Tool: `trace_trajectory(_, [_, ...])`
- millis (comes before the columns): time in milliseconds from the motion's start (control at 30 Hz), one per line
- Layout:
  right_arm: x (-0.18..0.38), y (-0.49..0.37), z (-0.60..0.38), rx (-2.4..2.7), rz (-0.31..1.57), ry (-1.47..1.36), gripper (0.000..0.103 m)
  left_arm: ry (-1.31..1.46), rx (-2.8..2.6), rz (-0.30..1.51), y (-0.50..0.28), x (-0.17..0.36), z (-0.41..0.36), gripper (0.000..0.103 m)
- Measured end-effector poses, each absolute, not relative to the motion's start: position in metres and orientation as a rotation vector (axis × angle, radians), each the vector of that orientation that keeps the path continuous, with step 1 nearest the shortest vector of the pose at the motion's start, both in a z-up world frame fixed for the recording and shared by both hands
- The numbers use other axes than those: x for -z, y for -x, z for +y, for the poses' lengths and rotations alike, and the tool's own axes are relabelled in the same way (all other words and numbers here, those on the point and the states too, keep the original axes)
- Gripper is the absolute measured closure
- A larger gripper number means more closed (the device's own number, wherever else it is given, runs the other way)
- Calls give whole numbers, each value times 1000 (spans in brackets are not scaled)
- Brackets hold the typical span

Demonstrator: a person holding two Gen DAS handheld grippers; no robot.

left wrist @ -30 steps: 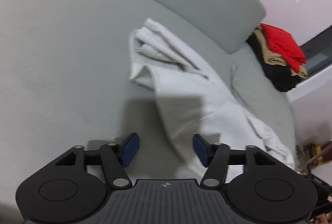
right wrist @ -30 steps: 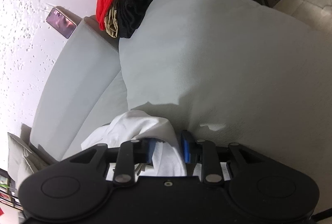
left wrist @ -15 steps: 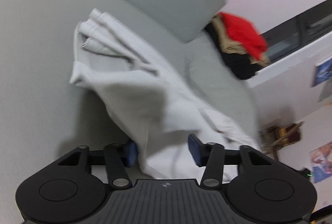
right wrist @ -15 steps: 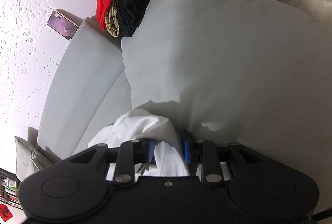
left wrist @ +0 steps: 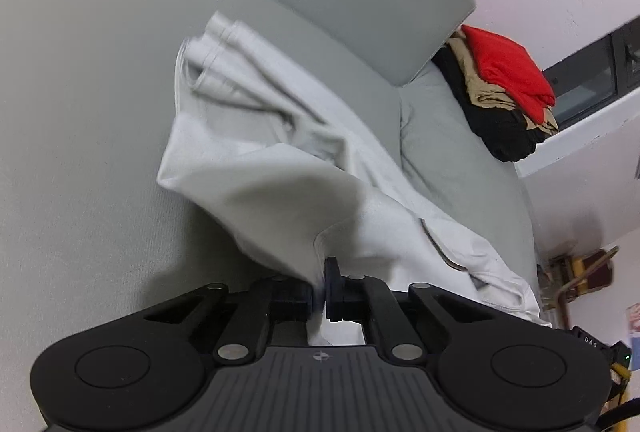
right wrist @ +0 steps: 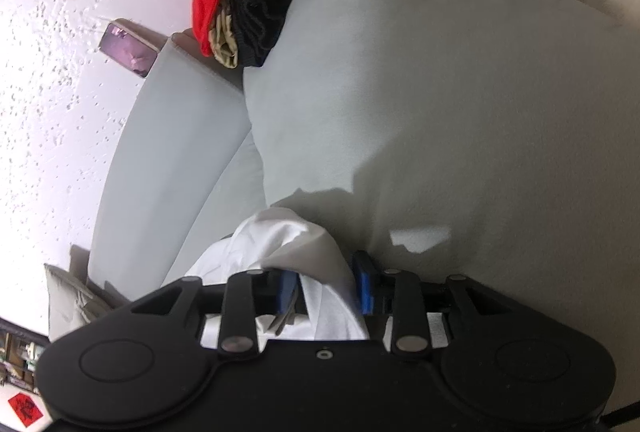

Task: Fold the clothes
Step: 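Grasp a shirt edge with the right gripper while the left gripper grasps another edge, then lift the shirt high with both grippers and shake it out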

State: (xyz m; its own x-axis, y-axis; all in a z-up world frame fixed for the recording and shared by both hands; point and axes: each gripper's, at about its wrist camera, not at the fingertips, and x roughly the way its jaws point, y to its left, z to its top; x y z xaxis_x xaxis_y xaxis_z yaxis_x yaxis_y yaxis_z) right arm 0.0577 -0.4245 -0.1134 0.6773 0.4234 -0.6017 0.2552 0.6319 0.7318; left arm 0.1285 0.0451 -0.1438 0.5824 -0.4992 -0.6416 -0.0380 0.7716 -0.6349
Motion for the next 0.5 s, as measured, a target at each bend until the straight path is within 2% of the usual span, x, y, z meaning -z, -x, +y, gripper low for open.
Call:
trace_trajectory(233, [92, -52, -410, -111, 866, -652, 66, 617, 255, 822, -65, 83, 55, 100])
trace_trajectory(300, [92, -52, -406, -90, 871, -606, 73, 625, 225, 828, -51, 81, 56, 101])
trace_trajectory(333, [93, -53, -404, -74, 882, -594, 93, 633, 205, 835, -44, 82, 58, 102])
trace_trajectory(367, [94, -55, -402, -57, 893, -583, 101, 647, 183, 843, -38, 82, 59, 102])
trace_trajectory(500, [80, -56, -394, 36, 921, -625, 101, 681, 134, 767, -16, 50, 66, 103])
